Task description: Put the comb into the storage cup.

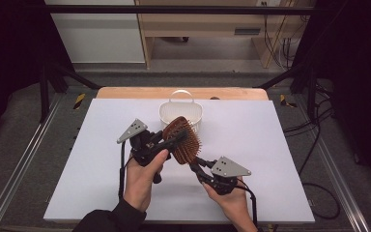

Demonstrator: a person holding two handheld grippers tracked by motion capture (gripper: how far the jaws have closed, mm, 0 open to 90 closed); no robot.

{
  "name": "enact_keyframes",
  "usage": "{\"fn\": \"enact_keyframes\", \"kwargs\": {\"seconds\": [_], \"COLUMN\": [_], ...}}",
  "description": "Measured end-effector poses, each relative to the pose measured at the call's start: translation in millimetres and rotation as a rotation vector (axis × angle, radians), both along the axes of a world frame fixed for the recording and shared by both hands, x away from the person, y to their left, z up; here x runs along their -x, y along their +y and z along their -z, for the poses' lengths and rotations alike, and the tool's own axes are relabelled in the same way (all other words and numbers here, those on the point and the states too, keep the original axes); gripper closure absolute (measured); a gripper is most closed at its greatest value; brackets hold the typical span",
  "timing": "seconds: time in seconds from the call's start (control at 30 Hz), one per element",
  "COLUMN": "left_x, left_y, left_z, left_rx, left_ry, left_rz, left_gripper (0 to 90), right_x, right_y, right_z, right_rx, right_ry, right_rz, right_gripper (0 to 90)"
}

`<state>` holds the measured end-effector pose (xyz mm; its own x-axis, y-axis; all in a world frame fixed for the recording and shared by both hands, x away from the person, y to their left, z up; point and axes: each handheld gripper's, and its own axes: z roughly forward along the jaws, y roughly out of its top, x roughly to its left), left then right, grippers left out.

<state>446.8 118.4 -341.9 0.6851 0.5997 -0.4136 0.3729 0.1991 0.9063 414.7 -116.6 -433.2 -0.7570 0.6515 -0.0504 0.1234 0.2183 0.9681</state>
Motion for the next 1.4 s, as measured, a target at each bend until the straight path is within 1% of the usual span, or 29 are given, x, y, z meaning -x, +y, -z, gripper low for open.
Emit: {"fn": "enact_keyframes", "kwargs": {"seconds": [0.2,0.33,0.57,0.6,0.63,0.67,0.7,0.77,0.8,0.83,0.87,0.9,0.93,0.97,1.0,1.03,1.07,1.13,1.17,1.2,1.23,1.27,1.3,1.33,1.4], "left_x": [-0.2,1.0,1.7,1.7,1.7,1.7,1.6,1.9,1.7,1.4,0.7,-0.1,-1.9,-1.9,-2.7,-3.4,-4.7,-6.5,-7.6,-8.9,-10.4,-10.4,-13.2,-14.6,-17.7], "left_y": [-2.1,-3.4,-5.0,-5.6,-5.6,-5.6,-5.3,-5.2,-4.8,-4.3,-3.5,-2.5,0.0,0.0,1.2,2.5,5.2,7.9,8.9,9.9,10.8,10.8,12.6,13.4,14.3], "left_z": [-1.8,-4.4,-9.1,-10.4,-10.4,-11.3,-12.3,-15.5,-17.2,-18.9,-20.5,-22.1,-25.4,-25.4,-27.1,-28.9,-33.1,-38.0,-40.7,-43.6,-46.7,-46.7,-52.6,-55.7,-61.8], "left_rx": [-0.016,-0.036,-0.059,-0.057,-0.057,-0.054,-0.056,-0.066,-0.073,-0.076,-0.076,-0.072,-0.062,-0.062,-0.061,-0.062,-0.050,-0.035,-0.030,-0.029,-0.029,-0.029,-0.032,-0.035,-0.044], "left_ry": [-0.006,-0.014,-0.025,-0.029,-0.029,-0.031,-0.036,-0.050,-0.061,-0.066,-0.068,-0.069,-0.076,-0.076,-0.082,-0.087,-0.093,-0.098,-0.103,-0.106,-0.111,-0.111,-0.119,-0.125,-0.138], "left_rz": [0.009,0.009,0.014,0.013,0.013,0.012,0.013,0.012,0.010,0.006,0.004,0.000,-0.008,-0.008,-0.013,-0.018,-0.031,-0.044,-0.051,-0.057,-0.062,-0.062,-0.069,-0.072,-0.081], "left_gripper": [51.5,52.1,52.4,52.4,52.4,52.4,52.4,52.3,52.2,52.2,52.3,52.2,52.2,52.1,52.1,52.1,52.0,52.0,52.0,51.9,51.9,51.9,51.9,51.8,51.8], "right_x": [-0.2,-0.9,-1.3,-2.3,-2.3,-3.5,-3.5,-4.5,-5.1,-5.1,-5.3,-6.1,-6.5,-6.5,-6.7,-7.4,-7.5,-7.6,-7.3,-7.0,-6.2,-6.2,-3.3,-1.6,1.8], "right_y": [0.3,1.6,0.6,0.2,0.2,0.0,0.0,-1.0,-3.3,-3.3,-5.1,-10.3,-13.2,-13.2,-16.4,-19.8,-26.4,-33.5,-37.1,-40.2,-42.8,-42.8,-48.0,-51.6,-60.0], "right_z": [1.3,3.2,2.2,2.7,2.7,4.2,4.2,5.7,6.0,6.0,5.8,5.0,4.7,4.7,4.5,4.5,4.3,4.8,5.5,6.1,6.3,6.3,7.3,7.4,8.0], "right_rx": [-0.012,-0.032,-0.046,-0.053,-0.053,-0.067,-0.067,-0.087,-0.097,-0.097,-0.106,-0.138,-0.150,-0.150,-0.162,-0.170,-0.177,-0.183,-0.181,-0.173,-0.153,-0.153,-0.106,-0.096,-0.104], "right_ry": [0.006,0.013,0.014,0.025,0.025,0.038,0.038,0.051,0.054,0.054,0.053,0.061,0.061,0.061,0.063,0.055,0.038,0.026,0.020,0.013,0.007,0.007,-0.008,-0.005,-0.003], "right_rz": [0.004,-0.008,-0.015,-0.020,-0.020,-0.011,-0.011,-0.006,0.004,0.004,0.011,0.021,0.032,0.032,0.039,0.041,0.058,0.079,0.094,0.119,0.159,0.159,0.205,0.205,0.175], "right_gripper": [72.3,72.0,71.7,68.9,68.9,59.0,59.0,49.8,42.5,42.5,39.1,33.3,30.3,30.3,27.4,25.4,20.0,16.8,16.0,14.3,12.9,12.9,9.4,8.5,5.3]}}
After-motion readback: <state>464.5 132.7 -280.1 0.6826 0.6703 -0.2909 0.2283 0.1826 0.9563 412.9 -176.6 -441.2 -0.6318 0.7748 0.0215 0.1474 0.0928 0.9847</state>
